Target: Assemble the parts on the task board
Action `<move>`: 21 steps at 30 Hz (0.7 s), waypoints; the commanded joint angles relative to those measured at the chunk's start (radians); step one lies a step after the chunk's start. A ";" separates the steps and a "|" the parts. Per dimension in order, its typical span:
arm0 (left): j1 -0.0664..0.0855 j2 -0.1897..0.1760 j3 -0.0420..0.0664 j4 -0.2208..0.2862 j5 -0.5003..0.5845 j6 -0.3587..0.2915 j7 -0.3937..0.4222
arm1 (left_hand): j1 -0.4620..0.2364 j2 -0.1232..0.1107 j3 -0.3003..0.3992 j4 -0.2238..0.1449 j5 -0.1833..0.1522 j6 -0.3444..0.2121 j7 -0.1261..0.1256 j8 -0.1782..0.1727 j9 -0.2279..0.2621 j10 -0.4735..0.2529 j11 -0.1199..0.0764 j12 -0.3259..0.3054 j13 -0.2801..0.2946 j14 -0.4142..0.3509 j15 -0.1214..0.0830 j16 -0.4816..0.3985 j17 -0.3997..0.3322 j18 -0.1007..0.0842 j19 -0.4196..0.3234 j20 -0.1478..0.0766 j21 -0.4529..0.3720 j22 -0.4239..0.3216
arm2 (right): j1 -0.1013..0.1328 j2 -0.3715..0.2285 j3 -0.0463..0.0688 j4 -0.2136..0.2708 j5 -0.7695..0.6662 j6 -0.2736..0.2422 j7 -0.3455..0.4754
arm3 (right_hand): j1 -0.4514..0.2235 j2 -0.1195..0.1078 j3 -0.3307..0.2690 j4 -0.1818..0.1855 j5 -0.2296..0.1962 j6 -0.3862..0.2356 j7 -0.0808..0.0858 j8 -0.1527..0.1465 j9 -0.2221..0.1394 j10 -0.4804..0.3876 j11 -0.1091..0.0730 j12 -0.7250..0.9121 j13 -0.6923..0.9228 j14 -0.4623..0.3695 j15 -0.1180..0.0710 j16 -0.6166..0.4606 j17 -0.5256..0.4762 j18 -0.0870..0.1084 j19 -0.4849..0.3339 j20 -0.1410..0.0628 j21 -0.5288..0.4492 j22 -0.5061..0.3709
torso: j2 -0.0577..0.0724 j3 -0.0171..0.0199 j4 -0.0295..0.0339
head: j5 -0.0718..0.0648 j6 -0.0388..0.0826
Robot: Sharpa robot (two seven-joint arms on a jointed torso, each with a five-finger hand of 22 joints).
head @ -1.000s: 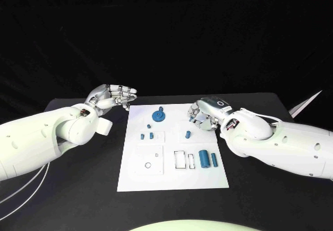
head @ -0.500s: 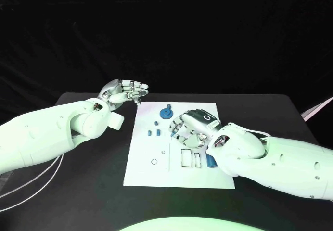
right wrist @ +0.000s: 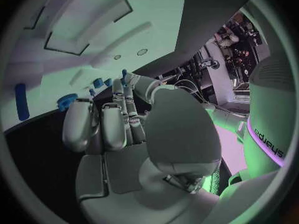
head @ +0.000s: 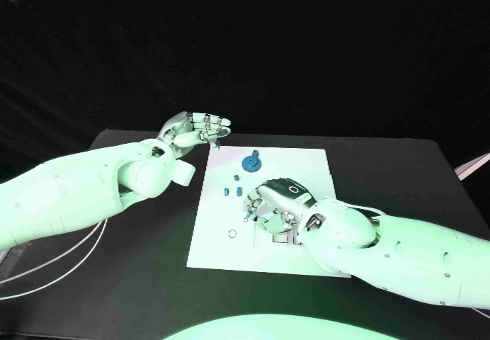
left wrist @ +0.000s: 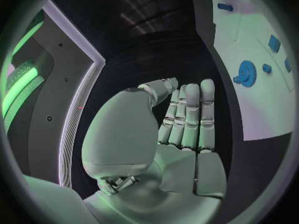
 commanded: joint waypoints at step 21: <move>0.001 0.004 0.001 0.008 0.002 0.006 -0.009 | -0.015 0.017 -0.032 0.006 0.003 -0.008 0.007 0.025 -0.008 -0.024 0.000 0.016 0.016 -0.009 -0.001 -0.014 -0.013 0.006 -0.014 -0.002 -0.014 -0.015 | -0.022 0.037 -0.002 -0.043 -0.048 0.002 -0.030 | -0.004 0.049 0.066 -0.028 0.013 0.006 0.002 0.035 0.026 0.056 -0.021 0.016 0.028 0.043 -0.011 0.009 0.002 -0.023 0.017 -0.002 0.016 0.012 | 0.001 0.0015 -0.0003 | 0.026 -0.021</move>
